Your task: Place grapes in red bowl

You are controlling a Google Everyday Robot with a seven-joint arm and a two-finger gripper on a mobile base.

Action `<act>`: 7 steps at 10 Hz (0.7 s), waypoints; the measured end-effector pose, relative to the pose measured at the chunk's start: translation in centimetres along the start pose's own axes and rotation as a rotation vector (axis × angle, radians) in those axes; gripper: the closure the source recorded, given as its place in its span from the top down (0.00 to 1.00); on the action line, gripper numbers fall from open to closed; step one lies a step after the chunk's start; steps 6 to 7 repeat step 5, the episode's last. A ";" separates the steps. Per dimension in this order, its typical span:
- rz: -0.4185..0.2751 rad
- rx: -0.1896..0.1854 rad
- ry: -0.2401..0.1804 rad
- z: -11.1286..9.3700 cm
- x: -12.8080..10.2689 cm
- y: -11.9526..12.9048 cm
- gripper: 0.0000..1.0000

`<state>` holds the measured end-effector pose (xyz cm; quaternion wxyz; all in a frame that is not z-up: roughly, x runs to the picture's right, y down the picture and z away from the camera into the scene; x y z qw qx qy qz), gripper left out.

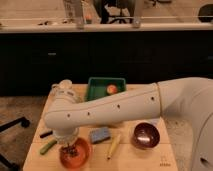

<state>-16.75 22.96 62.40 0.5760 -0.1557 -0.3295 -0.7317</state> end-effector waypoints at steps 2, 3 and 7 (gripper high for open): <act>-0.003 -0.016 -0.042 0.9 -0.1 0.3 0.00; -0.010 -0.018 -0.050 0.9 -0.2 0.1 0.01; -0.006 -0.017 -0.049 0.9 -0.1 0.3 0.13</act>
